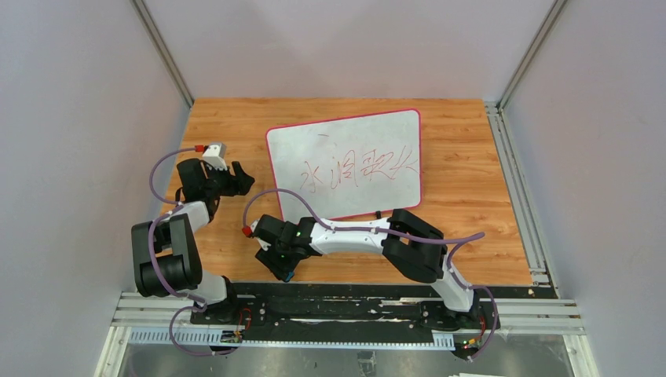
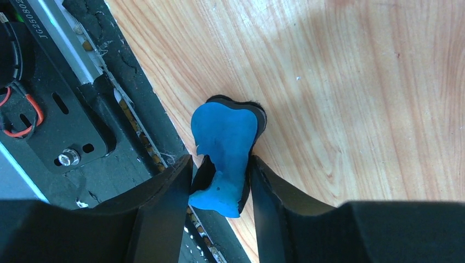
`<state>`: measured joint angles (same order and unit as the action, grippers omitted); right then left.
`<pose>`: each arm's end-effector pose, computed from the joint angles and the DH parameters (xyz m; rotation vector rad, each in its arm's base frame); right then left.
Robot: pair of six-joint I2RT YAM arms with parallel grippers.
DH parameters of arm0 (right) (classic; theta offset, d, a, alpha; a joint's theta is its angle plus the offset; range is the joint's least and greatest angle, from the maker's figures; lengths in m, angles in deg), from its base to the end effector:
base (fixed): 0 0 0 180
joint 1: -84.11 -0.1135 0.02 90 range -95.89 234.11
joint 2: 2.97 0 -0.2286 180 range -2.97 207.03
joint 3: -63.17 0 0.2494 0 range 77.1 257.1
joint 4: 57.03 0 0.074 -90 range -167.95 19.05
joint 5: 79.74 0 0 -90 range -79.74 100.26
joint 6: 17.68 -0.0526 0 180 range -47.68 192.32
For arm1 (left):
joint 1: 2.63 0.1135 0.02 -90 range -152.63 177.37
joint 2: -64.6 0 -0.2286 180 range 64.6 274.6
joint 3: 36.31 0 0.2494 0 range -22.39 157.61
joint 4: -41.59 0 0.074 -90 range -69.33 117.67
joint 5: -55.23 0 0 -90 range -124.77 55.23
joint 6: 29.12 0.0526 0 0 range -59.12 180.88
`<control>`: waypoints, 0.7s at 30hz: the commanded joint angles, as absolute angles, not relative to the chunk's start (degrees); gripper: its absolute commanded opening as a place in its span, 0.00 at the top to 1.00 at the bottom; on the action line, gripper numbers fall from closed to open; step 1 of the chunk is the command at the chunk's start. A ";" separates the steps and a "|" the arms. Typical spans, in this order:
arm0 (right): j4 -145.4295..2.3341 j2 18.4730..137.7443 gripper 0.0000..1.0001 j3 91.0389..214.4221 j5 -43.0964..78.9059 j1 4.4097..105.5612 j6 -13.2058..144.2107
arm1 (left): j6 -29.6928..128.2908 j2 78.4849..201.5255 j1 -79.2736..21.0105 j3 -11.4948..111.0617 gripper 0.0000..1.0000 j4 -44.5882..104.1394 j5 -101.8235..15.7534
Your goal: Erase the whiteboard
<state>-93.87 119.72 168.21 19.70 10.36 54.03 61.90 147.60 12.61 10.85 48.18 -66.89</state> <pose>0.1188 0.4385 0.1278 -1.3292 2.3740 0.7826 0.2946 0.0513 0.1364 0.0870 2.0185 -0.4026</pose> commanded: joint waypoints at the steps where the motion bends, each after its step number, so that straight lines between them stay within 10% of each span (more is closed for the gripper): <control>1: -94.54 121.54 0.57 168.23 18.45 9.55 53.23 | 61.67 148.10 12.84 12.19 0.28 49.82 -67.22; 12: -97.31 121.32 0.67 168.34 12.32 9.49 53.28 | 61.65 148.18 12.84 12.27 0.28 49.82 -67.28; 21: -97.59 116.89 0.99 165.67 8.90 9.51 53.46 | 61.67 148.13 12.85 12.24 0.28 49.82 -67.38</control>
<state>-94.55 119.46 167.90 13.47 10.29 53.03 61.90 147.60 12.63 10.85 48.18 -66.89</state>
